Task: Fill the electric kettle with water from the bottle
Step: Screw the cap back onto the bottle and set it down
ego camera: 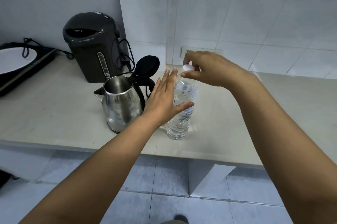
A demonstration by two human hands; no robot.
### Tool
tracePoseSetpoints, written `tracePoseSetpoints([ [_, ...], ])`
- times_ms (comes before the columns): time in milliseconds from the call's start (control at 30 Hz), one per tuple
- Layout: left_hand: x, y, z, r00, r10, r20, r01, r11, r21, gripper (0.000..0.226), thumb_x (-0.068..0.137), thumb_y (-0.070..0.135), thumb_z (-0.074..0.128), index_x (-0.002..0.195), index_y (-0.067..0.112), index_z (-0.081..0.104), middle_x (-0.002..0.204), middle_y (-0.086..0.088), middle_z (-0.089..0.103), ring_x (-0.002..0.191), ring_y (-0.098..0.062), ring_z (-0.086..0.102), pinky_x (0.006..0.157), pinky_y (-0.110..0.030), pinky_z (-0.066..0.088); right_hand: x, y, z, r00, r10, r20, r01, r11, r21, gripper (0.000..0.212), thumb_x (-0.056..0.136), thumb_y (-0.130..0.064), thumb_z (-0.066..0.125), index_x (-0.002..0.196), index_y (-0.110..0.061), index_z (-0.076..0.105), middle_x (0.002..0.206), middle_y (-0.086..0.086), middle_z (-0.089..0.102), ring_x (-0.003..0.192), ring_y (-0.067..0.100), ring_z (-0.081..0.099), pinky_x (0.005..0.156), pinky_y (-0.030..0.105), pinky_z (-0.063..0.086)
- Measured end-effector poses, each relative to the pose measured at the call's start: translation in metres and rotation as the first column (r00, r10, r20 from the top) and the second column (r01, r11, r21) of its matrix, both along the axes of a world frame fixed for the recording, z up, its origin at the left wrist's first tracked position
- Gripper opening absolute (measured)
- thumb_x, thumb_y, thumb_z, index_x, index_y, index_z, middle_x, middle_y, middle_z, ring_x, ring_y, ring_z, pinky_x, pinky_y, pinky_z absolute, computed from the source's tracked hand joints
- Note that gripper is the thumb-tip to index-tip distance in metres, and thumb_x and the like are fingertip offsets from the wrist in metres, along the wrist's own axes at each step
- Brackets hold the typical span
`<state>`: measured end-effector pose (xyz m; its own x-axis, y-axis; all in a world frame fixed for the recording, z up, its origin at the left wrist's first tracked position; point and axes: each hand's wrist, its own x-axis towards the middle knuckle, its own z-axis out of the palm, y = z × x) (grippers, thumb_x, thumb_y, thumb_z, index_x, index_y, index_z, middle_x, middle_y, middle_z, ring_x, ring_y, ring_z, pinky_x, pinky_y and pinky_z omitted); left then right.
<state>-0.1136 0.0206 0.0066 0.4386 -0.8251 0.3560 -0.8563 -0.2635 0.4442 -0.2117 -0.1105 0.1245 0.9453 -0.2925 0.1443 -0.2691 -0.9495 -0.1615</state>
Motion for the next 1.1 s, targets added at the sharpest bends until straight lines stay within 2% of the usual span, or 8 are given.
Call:
tracePoseSetpoints([
  [67, 0.004, 0.002, -0.001, 0.999, -0.031, 0.028, 0.031, 0.999, 0.005, 0.115, 0.078, 0.064, 0.063, 0.154, 0.013, -0.005, 0.163, 0.002, -0.001, 0.142, 0.002, -0.014, 0.121, -0.03, -0.001, -0.003, 0.0, 0.004, 0.998, 0.054, 0.022, -0.055, 0.997, 0.05, 0.031, 0.09, -0.044, 0.06, 0.11, -0.021, 0.057, 0.097, -0.003, 0.059, 0.089, 0.016, 0.05, 0.073, 0.031, 0.039],
  [200, 0.001, 0.001, -0.005, 0.999, -0.015, 0.049, 0.017, 0.999, -0.036, 0.117, 0.076, 0.064, 0.065, 0.153, 0.011, -0.006, 0.162, 0.0, -0.002, 0.14, 0.004, -0.013, 0.117, -0.019, -0.007, -0.002, -0.001, 0.005, 0.999, 0.038, 0.03, -0.041, 0.993, 0.107, 0.03, 0.089, -0.041, 0.063, 0.107, -0.018, 0.058, 0.092, -0.005, 0.058, 0.083, 0.015, 0.049, 0.069, 0.027, 0.034],
  [333, -0.007, -0.005, -0.01, 0.998, 0.061, 0.031, -0.06, 0.997, -0.059, 0.116, 0.077, 0.062, 0.065, 0.153, 0.009, -0.004, 0.162, -0.003, 0.001, 0.147, -0.007, -0.004, 0.12, -0.026, -0.003, 0.003, 0.001, 0.0, 0.998, -0.024, 0.05, 0.019, 0.995, 0.095, 0.036, 0.09, -0.047, 0.059, 0.097, -0.013, 0.051, 0.082, 0.0, 0.057, 0.081, 0.023, 0.051, 0.067, 0.034, 0.039],
  [533, -0.017, -0.012, -0.013, 0.992, 0.125, 0.024, -0.122, 0.987, -0.109, 0.11, 0.079, 0.057, 0.066, 0.152, 0.002, 0.005, 0.162, -0.008, 0.007, 0.142, -0.003, -0.007, 0.12, -0.028, -0.002, 0.006, 0.008, -0.019, 0.956, -0.202, 0.215, 0.197, 0.979, 0.044, 0.042, 0.089, -0.053, 0.057, 0.091, -0.014, 0.044, 0.079, 0.006, 0.059, 0.076, 0.027, 0.051, 0.062, 0.032, 0.033],
  [733, -0.003, -0.004, -0.014, 0.997, 0.052, 0.059, -0.05, 0.998, -0.034, 0.116, 0.073, 0.071, 0.054, 0.153, 0.008, -0.001, 0.162, -0.005, 0.004, 0.149, -0.013, 0.003, 0.121, -0.031, 0.004, -0.004, -0.003, -0.011, 0.992, 0.042, 0.122, -0.049, 0.997, 0.058, 0.03, 0.092, -0.042, 0.056, 0.11, -0.019, 0.059, 0.081, -0.012, 0.05, 0.081, 0.016, 0.049, 0.068, 0.028, 0.032],
  [833, -0.001, -0.003, -0.017, 0.996, 0.061, 0.065, -0.06, 0.998, -0.029, 0.117, 0.073, 0.073, 0.052, 0.153, 0.008, -0.001, 0.162, -0.006, 0.004, 0.149, -0.014, 0.003, 0.122, -0.033, 0.006, -0.003, -0.001, -0.01, 0.991, 0.021, 0.132, -0.035, 0.994, 0.101, 0.029, 0.092, -0.041, 0.057, 0.108, -0.016, 0.058, 0.071, -0.017, 0.045, 0.076, 0.016, 0.047, 0.066, 0.027, 0.03],
  [1000, -0.011, -0.005, -0.014, 0.992, 0.115, 0.05, -0.112, 0.992, -0.061, 0.114, 0.078, 0.065, 0.06, 0.153, 0.007, -0.003, 0.162, -0.002, 0.0, 0.141, 0.0, -0.013, 0.118, -0.022, -0.008, 0.005, 0.011, -0.022, 0.959, -0.174, 0.226, 0.155, 0.983, 0.098, 0.037, 0.092, -0.045, 0.057, 0.105, -0.011, 0.052, 0.087, 0.004, 0.063, 0.085, 0.027, 0.056, 0.067, 0.032, 0.038],
  [1100, -0.013, -0.002, -0.016, 0.994, 0.106, 0.027, -0.103, 0.992, -0.073, 0.113, 0.079, 0.064, 0.061, 0.153, 0.009, -0.004, 0.162, 0.0, -0.001, 0.143, -0.001, -0.012, 0.12, -0.026, -0.003, 0.005, 0.013, -0.019, 0.964, -0.2, 0.177, 0.192, 0.979, 0.062, 0.039, 0.091, -0.046, 0.057, 0.105, -0.01, 0.051, 0.091, 0.008, 0.065, 0.088, 0.029, 0.057, 0.065, 0.032, 0.038],
])
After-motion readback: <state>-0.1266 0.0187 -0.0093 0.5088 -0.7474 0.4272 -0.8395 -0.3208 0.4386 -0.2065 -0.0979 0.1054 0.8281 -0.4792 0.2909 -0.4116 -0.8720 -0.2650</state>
